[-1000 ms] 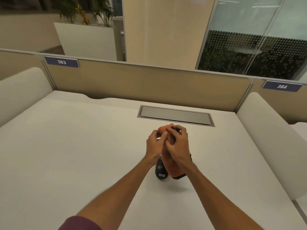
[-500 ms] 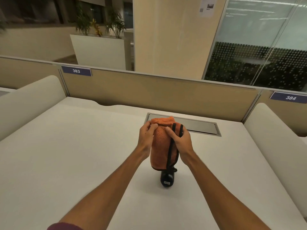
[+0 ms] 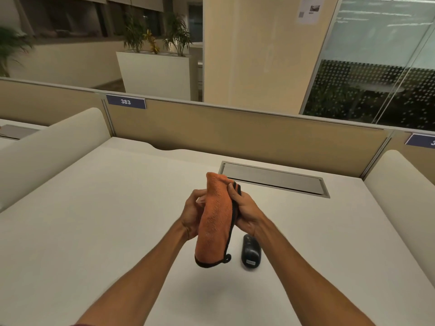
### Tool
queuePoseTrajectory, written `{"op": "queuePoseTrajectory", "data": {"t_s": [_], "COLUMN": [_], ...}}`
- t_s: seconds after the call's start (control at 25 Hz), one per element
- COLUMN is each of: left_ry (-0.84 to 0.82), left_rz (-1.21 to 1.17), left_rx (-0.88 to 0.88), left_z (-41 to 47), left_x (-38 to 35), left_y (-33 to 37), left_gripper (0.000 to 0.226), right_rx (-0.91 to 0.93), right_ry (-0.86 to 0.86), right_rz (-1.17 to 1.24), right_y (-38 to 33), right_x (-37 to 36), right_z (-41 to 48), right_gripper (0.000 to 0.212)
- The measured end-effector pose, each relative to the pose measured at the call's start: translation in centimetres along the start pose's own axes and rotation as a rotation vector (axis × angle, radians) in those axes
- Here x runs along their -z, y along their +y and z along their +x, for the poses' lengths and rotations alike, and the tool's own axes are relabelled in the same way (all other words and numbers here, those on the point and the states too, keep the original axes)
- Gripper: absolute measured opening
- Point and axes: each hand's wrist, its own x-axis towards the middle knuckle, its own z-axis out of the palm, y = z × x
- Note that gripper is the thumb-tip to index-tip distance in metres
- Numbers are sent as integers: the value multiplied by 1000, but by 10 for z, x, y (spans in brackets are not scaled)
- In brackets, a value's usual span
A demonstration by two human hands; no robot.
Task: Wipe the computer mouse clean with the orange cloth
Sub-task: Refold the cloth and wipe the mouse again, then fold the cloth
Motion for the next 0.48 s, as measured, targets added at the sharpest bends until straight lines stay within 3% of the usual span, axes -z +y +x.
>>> {"op": "queuePoseTrajectory", "data": {"t_s": [0.16,0.32,0.4,0.48], "left_ry": [9,91,191,328], "left_rz": [58,50,147,201], "left_rx": [-34,-40,-105,-153], "left_z": [3,5,9,14], "left_x": [9,9,6,6], "left_y": [-14,-17,-14,-12], "left_gripper": [72,62,55,51], "right_rx": [-1,147,212,205], "right_ry": [26,225,312,331], "right_rz": [-238,-561,-558,-390], "right_y": [15,17,18,18], "right_x": [-11,-14,-7,-3], "right_z": [5,12,15,13], "right_gripper": [45,24,16,32]}}
